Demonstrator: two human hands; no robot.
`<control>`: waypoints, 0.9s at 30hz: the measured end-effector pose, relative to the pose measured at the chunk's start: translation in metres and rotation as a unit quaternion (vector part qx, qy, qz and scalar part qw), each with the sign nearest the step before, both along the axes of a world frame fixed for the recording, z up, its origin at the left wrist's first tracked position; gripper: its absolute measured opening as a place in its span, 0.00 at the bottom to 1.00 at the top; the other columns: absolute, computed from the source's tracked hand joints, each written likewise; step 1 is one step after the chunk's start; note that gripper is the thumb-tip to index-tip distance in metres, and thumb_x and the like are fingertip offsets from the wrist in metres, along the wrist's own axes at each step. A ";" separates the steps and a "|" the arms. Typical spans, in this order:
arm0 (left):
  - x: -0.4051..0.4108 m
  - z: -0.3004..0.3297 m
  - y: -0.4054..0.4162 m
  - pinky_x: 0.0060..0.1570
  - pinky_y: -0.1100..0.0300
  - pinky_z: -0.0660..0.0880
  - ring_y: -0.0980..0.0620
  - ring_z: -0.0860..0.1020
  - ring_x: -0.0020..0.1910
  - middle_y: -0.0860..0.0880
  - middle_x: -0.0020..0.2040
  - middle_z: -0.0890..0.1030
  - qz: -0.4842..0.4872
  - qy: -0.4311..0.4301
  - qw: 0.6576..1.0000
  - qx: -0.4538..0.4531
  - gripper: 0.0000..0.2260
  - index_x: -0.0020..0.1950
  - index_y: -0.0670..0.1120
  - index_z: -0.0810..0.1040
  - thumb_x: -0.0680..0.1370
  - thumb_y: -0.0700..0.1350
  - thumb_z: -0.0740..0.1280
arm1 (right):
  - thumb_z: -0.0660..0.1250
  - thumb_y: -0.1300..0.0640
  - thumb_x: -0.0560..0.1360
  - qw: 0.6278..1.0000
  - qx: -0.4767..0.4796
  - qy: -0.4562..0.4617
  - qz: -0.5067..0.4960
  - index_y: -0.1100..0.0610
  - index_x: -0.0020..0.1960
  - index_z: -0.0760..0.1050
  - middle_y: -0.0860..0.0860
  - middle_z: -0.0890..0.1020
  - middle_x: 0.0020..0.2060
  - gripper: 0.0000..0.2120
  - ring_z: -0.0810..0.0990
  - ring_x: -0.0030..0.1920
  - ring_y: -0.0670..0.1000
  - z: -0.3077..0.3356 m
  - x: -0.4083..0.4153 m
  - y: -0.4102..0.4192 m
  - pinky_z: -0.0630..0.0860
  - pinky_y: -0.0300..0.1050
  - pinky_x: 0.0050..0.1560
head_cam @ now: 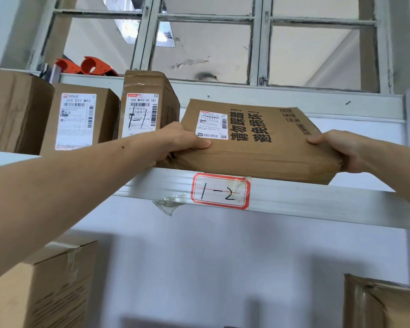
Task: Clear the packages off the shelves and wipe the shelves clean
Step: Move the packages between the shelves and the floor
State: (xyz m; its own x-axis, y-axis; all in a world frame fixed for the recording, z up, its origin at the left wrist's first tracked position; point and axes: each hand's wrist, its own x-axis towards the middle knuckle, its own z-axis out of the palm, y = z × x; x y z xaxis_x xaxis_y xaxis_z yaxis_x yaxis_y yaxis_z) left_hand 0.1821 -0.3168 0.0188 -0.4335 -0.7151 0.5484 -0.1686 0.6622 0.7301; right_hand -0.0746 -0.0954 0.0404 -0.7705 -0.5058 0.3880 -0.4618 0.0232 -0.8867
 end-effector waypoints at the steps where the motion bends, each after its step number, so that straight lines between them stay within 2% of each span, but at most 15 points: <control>1: -0.001 -0.001 0.001 0.34 0.59 0.71 0.53 0.74 0.40 0.50 0.44 0.74 0.003 0.005 1.000 0.004 0.24 0.59 0.45 0.69 0.72 0.54 0.75 | 0.68 0.52 0.78 1.000 0.000 0.000 0.002 0.56 0.63 0.75 0.54 0.82 0.53 0.16 0.81 0.46 0.55 -0.001 0.000 0.000 0.78 0.50 0.49; 3: -0.002 -0.002 0.002 0.35 0.59 0.72 0.52 0.75 0.40 0.49 0.44 0.75 0.016 0.003 1.000 -0.001 0.26 0.61 0.44 0.70 0.72 0.56 0.75 | 0.69 0.53 0.77 1.000 0.006 0.003 -0.003 0.57 0.63 0.75 0.55 0.82 0.55 0.16 0.80 0.48 0.56 -0.003 0.000 0.000 0.79 0.52 0.51; 6: -0.003 -0.005 0.004 0.37 0.57 0.74 0.48 0.77 0.44 0.46 0.49 0.76 0.042 -0.024 0.999 -0.014 0.36 0.69 0.41 0.66 0.71 0.60 0.74 | 0.69 0.52 0.77 0.999 0.019 0.021 -0.023 0.56 0.61 0.76 0.54 0.80 0.55 0.15 0.79 0.49 0.55 -0.009 0.001 -0.001 0.77 0.51 0.48; 8: -0.003 -0.005 0.004 0.40 0.55 0.76 0.47 0.77 0.45 0.45 0.51 0.75 0.055 -0.040 0.997 -0.030 0.35 0.68 0.41 0.66 0.71 0.61 0.73 | 0.69 0.51 0.77 0.999 0.021 0.031 -0.033 0.55 0.60 0.76 0.54 0.80 0.55 0.14 0.78 0.50 0.55 -0.012 0.002 -0.001 0.76 0.52 0.49; 10: -0.002 -0.004 0.004 0.44 0.53 0.78 0.45 0.78 0.47 0.44 0.53 0.76 0.066 -0.054 0.995 -0.044 0.31 0.62 0.41 0.69 0.72 0.62 0.72 | 0.68 0.50 0.78 0.998 0.026 0.037 -0.041 0.55 0.59 0.76 0.54 0.79 0.54 0.13 0.78 0.49 0.55 -0.015 0.003 -0.002 0.77 0.52 0.49; 13: -0.003 -0.003 0.002 0.48 0.51 0.81 0.43 0.80 0.47 0.42 0.53 0.79 0.085 -0.071 0.993 -0.050 0.30 0.56 0.39 0.74 0.71 0.64 0.71 | 0.66 0.49 0.78 0.997 0.045 0.041 -0.048 0.54 0.55 0.77 0.53 0.79 0.50 0.10 0.78 0.43 0.54 -0.017 0.007 -0.002 0.75 0.49 0.39; 16: -0.004 -0.003 0.002 0.44 0.51 0.82 0.43 0.80 0.42 0.41 0.51 0.80 0.104 -0.093 0.989 -0.050 0.31 0.54 0.40 0.78 0.69 0.67 0.71 | 0.66 0.50 0.79 0.996 0.055 0.038 -0.051 0.54 0.48 0.76 0.52 0.78 0.45 0.07 0.77 0.39 0.53 -0.018 0.010 -0.001 0.75 0.48 0.37; 18: -0.003 -0.003 0.004 0.41 0.51 0.81 0.42 0.80 0.40 0.40 0.49 0.80 0.109 -0.107 0.987 -0.047 0.30 0.54 0.40 0.79 0.70 0.67 0.70 | 0.66 0.49 0.79 0.996 0.066 0.037 -0.050 0.54 0.47 0.75 0.52 0.77 0.43 0.08 0.77 0.38 0.54 -0.019 0.011 0.000 0.74 0.48 0.37; 24: -0.003 -0.001 0.007 0.44 0.48 0.82 0.38 0.82 0.42 0.39 0.49 0.80 0.125 -0.132 0.982 -0.048 0.31 0.56 0.40 0.78 0.70 0.67 0.69 | 0.64 0.48 0.79 0.993 0.087 0.052 -0.058 0.53 0.46 0.75 0.52 0.76 0.42 0.09 0.75 0.36 0.53 -0.022 0.016 0.002 0.74 0.46 0.37; 27: -0.002 0.000 0.007 0.45 0.47 0.82 0.38 0.82 0.40 0.39 0.47 0.80 0.134 -0.152 0.977 -0.060 0.32 0.55 0.40 0.78 0.71 0.68 0.67 | 0.64 0.47 0.79 0.991 0.095 0.060 -0.067 0.53 0.46 0.74 0.52 0.76 0.43 0.10 0.75 0.36 0.53 -0.022 0.018 0.004 0.72 0.46 0.37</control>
